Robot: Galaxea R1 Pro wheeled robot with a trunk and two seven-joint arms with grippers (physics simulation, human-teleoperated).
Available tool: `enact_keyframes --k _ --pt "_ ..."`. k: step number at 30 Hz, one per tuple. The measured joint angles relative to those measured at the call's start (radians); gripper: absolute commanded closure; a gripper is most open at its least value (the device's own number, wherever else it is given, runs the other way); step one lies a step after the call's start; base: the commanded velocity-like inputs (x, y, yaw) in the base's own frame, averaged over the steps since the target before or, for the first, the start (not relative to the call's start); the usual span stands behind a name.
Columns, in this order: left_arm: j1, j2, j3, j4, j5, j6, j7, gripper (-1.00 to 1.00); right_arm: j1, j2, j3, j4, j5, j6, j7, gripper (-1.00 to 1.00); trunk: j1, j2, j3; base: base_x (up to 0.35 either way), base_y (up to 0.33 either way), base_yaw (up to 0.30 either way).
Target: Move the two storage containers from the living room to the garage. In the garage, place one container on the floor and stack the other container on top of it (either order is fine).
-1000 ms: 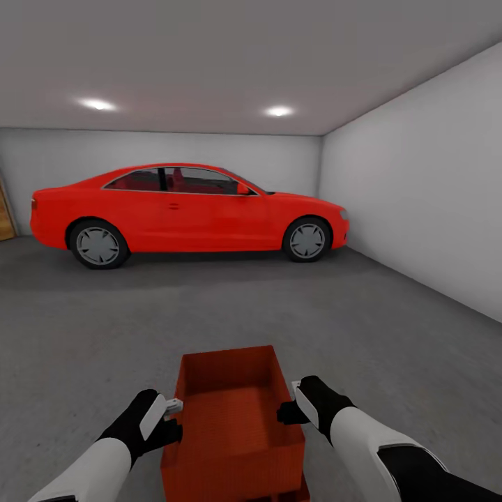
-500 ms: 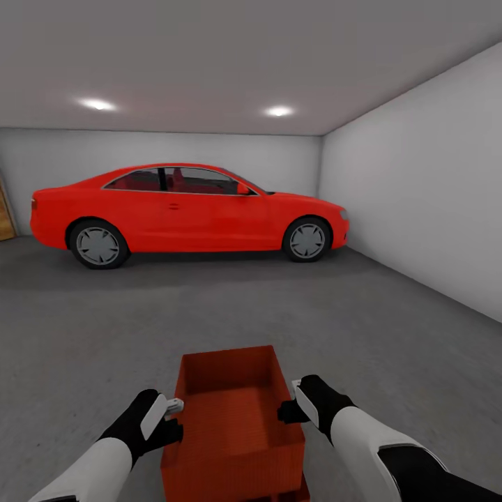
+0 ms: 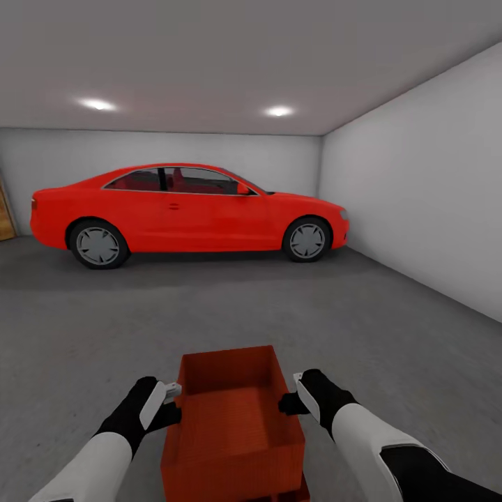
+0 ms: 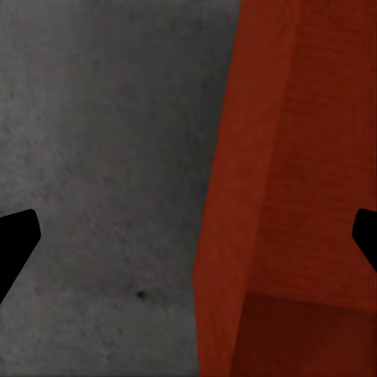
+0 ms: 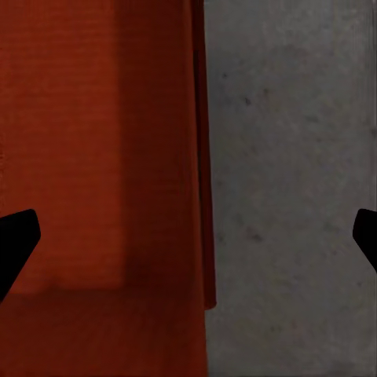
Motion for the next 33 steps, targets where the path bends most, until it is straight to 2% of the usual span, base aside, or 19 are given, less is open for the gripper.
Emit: enact_keyframes --k 6,10,14,16,21,27,33 --pt "0.002 0.000 0.000 -0.045 0.000 0.014 0.002 -1.00 0.000 -0.002 0.000 -0.042 0.000 0.002 0.000 -1.00 0.000 0.000 0.000 0.000 0.000 0.000" --pt "0.005 0.000 0.001 -0.102 -0.001 0.079 0.002 -1.00 0.000 -0.003 0.000 -0.069 0.001 0.005 0.000 -1.00 0.000 0.000 0.000 0.000 0.000 0.000" --pt "0.011 0.000 0.001 -0.179 -0.001 0.130 0.002 -1.00 -0.001 -0.004 -0.002 -0.120 0.002 0.078 0.000 -1.00 0.000 0.000 0.000 0.000 0.000 0.000" --pt "0.012 0.001 0.002 -0.204 -0.002 0.141 0.002 -1.00 -0.001 -0.005 -0.003 -0.186 0.002 0.139 0.000 -1.00 0.000 0.000 0.000 0.000 0.000 0.000" --pt "0.012 0.007 0.004 -0.217 -0.002 0.146 0.003 -1.00 -0.001 -0.013 -0.003 -0.258 -0.001 0.171 0.000 -1.00 0.000 0.000 0.000 0.000 0.000 0.000" --pt "0.013 0.010 0.004 -0.219 -0.001 0.146 0.003 -1.00 -0.001 -0.029 -0.003 -0.267 -0.001 0.175 0.000 -1.00 0.000 0.000 0.000 0.000 0.000 0.000" --pt "0.012 0.010 0.004 -0.218 -0.001 0.146 0.003 -1.00 -0.001 -0.032 -0.003 -0.268 -0.003 0.175 0.001 -1.00 0.000 0.000 0.000 0.000 0.000 0.000"
